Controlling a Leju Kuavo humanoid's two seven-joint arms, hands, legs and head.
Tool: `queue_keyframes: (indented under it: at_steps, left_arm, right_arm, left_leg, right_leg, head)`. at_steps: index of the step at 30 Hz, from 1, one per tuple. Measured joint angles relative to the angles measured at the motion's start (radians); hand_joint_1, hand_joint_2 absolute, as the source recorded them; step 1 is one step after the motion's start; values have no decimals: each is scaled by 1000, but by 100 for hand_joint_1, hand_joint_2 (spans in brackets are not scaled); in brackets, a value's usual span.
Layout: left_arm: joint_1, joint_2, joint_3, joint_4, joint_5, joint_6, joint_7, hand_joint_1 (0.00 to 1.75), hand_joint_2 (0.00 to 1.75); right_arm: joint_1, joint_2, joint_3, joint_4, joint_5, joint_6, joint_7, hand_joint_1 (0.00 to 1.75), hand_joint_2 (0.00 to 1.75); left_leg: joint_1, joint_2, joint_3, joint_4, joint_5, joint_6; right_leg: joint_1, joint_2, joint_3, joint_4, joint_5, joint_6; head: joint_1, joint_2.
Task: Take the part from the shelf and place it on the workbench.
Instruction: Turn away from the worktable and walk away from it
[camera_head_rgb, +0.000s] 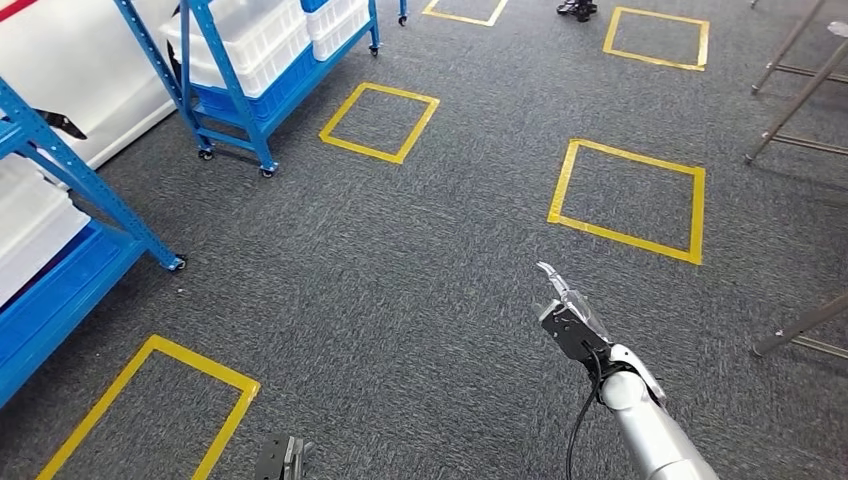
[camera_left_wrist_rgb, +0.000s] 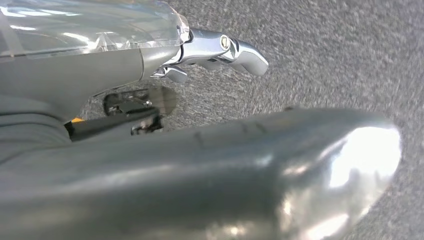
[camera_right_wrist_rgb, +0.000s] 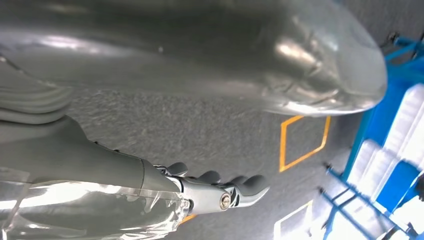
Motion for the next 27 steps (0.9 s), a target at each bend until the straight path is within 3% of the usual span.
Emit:
queue_keyframes:
  at_steps: [2, 3, 5, 7, 8, 10, 11, 13, 15, 17, 18, 20, 22, 24, 26, 27]
  left_arm:
    - [1, 0, 0, 0, -1, -1, 4, 0, 0]
    - [2, 1, 0, 0, -2, -2, 6, 0, 0]
    - [0, 2, 0, 0, -3, -2, 10, 0, 0]
    - [-5, 3, 0, 0, -2, -1, 13, 0, 0]
    - [-7, 3, 0, 0, -2, 0, 14, 0, 0]
    - [-8, 4, 0, 0, -1, 0, 15, 0, 0]
    - [-8, 5, 1, 0, -1, 0, 16, 0, 0]
    - [-11, 6, 2, 0, -1, 1, 16, 0, 0]
    - [-14, 6, 4, 0, -2, 1, 16, 0, 0]
    - [-13, 6, 5, 0, -1, 1, 16, 0, 0]
    - [-13, 6, 6, 0, -1, 1, 16, 0, 0]
    - [-13, 6, 6, 0, -1, 1, 17, 0, 0]
    - [-14, 6, 8, 0, 2, 3, 17, 0, 0]
    - [-12, 7, 14, 0, 8, 7, 17, 0, 0]
    - [-6, 9, 21, 0, 15, 13, 17, 0, 0]
    - [-3, 11, 24, 0, 18, 17, 17, 0, 0]
  right_arm:
    - [0, -1, 4, 10, -4, -2, 0, 0, 0]
    - [-1, -1, 5, 14, -6, -3, 0, 0, 0]
    - [-3, -1, 9, 20, -8, -6, -3, 0, 0]
    - [-8, -1, 14, 25, -8, -12, -12, 0, 0]
    - [-11, -1, 18, 26, -8, -15, -17, 0, 0]
    - [-17, 1, 28, 28, -8, -16, -24, 0, 0]
    - [-20, 1, 33, 28, -8, -16, -26, 0, 0]
    - [-23, 2, 39, 29, -8, -17, -29, 0, 0]
    - [-22, 2, 42, 33, -8, -17, -30, 0, 0]
    - [-18, 0, 45, 38, -8, -17, -30, 0, 0]
    - [-17, 0, 46, 40, -8, -17, -30, 0, 0]
    - [-19, 0, 48, 42, -8, -17, -30, 0, 0]
    - [-20, 0, 50, 41, -8, -18, -32, 0, 0]
    - [-17, 1, 54, 40, -7, -20, -35, 0, 0]
    - [-15, 5, 59, 32, -5, -25, -38, 0, 0]
    - [-15, 8, 62, 26, -5, -27, -39, 0, 0]
  left_leg:
    - [3, 14, -41, 93, -29, -3]
    - [4, 17, -34, 83, -15, -3]
    - [3, 39, 33, -43, 48, 2]
    - [-6, 76, 96, -164, 86, 12]
    - [-9, 85, 108, -190, 90, 17]
    - [-13, 69, 108, -199, 91, 27]
    - [-12, 59, 110, -204, 95, 32]
    - [-6, 39, 115, -216, 103, 43]
    - [-3, 17, 116, -219, 107, 49]
    - [-3, -9, 116, -217, 107, 50]
    - [-3, -23, 116, -215, 106, 49]
    - [-2, -51, 117, -209, 104, 45]
    - [-2, -75, 111, -198, 100, 36]
    - [1, -96, 101, -194, 100, 24]
    - [4, -105, 95, -195, 102, 11]
    - [3, -87, 90, -185, 94, 6]
  right_leg:
    - [5, -29, 0, 0, -2, -2]
    - [6, -42, 1, 1, -3, -2]
    - [8, -66, 5, 1, -6, 1]
    - [13, -85, 9, 2, -10, 7]
    - [15, -93, 10, 2, -11, 12]
    - [16, -110, 14, -1, -12, 22]
    - [14, -107, 16, 0, -16, 29]
    - [8, -61, 0, 42, -46, 38]
    - [5, -7, -60, 164, -107, 44]
    - [5, 6, -121, 275, -138, 47]
    - [4, 7, -129, 279, -123, 47]
    - [1, 20, -86, 172, -45, 47]
    - [-5, 67, -34, 51, 4, 45]
    - [-5, 91, -20, 17, 5, 40]
    - [-3, 70, -19, 12, 8, 29]
    - [-4, 59, -17, 9, 9, 21]
  head:
    - [0, 0]
    - [0, 0]
    - [0, 0]
    - [0, 0]
    - [0, 0]
    - [0, 0]
    - [0, 0]
    - [0, 0]
    - [1, 0]
    - [1, 0]
    - [1, 0]
    - [1, 0]
    - [1, 0]
    - [1, 0]
    - [1, 0]
    - [0, 0]
